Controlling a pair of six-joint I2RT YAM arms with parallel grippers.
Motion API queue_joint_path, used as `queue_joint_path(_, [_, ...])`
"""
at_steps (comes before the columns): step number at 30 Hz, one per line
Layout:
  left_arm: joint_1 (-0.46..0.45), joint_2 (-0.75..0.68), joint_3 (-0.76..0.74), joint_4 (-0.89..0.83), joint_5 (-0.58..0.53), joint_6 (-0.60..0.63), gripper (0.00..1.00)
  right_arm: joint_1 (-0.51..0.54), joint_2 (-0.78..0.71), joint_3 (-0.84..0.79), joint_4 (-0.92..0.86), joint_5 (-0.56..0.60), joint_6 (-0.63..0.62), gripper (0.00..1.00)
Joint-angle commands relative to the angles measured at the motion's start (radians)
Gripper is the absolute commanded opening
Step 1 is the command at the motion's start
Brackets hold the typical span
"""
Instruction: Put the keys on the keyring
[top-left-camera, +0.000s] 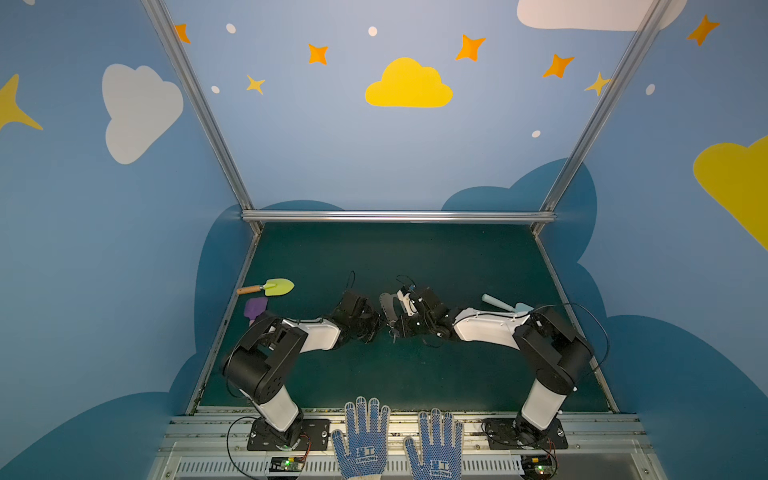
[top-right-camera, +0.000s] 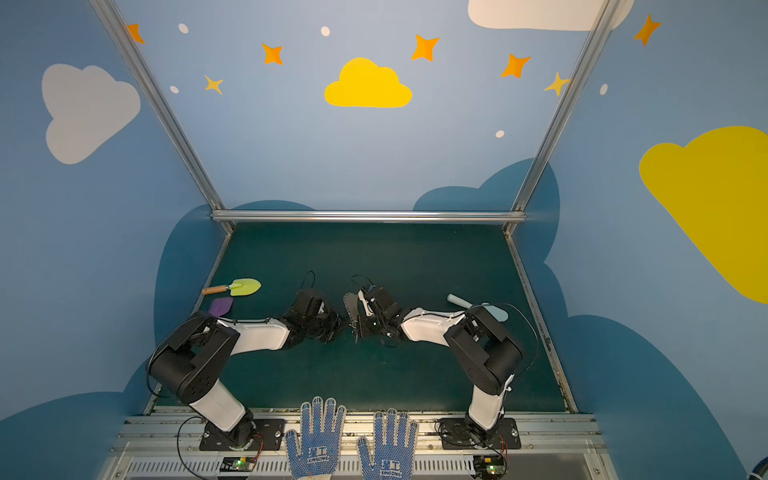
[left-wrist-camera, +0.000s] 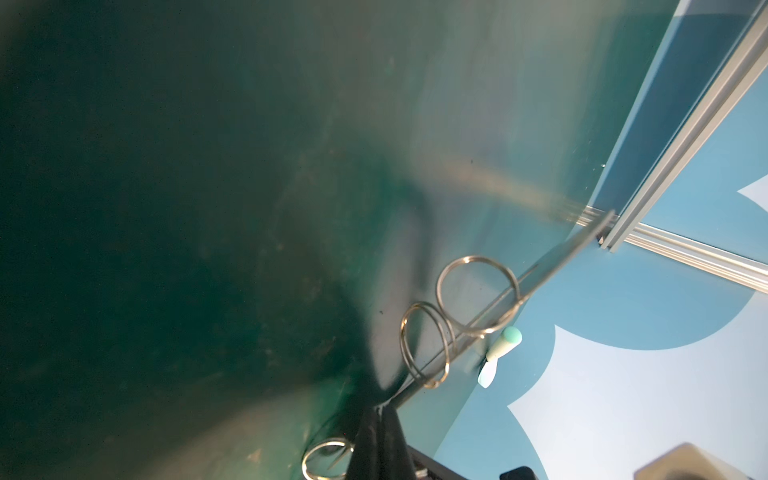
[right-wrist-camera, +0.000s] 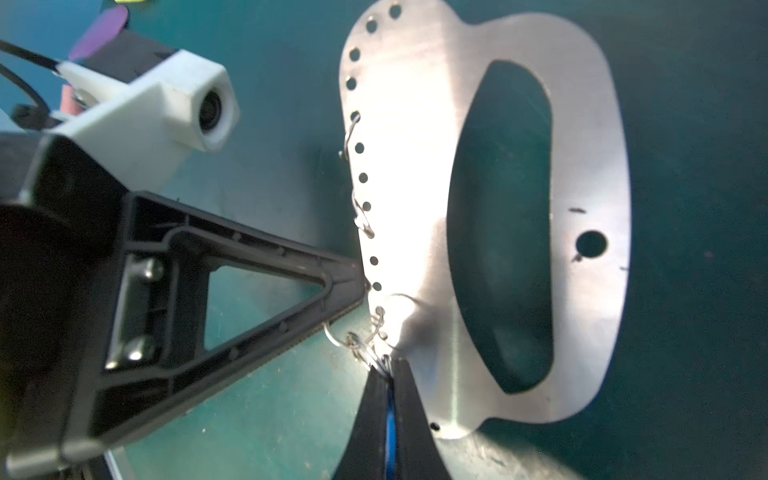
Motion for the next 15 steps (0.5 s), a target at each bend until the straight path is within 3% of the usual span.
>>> queue_joint_path(1, [0.016,-0.033,0.009,0.115,-0.045,0.000,0.04,0.039,0.079,-0.017,-0.305,-0.094,-0.055,0.00])
queue_joint_path(7, [0.015,-0.024,0.007,0.144,-0.026,0.001,0.04,0.061,0.084,0.022,-0.325,-0.082,-0.083,0.00])
queue_joint_path(15, [-0.007,0.034,0.062,0.220,0.067,0.028,0.04,0.072,0.151,0.119,-0.412,-0.155,-0.147,0.00])
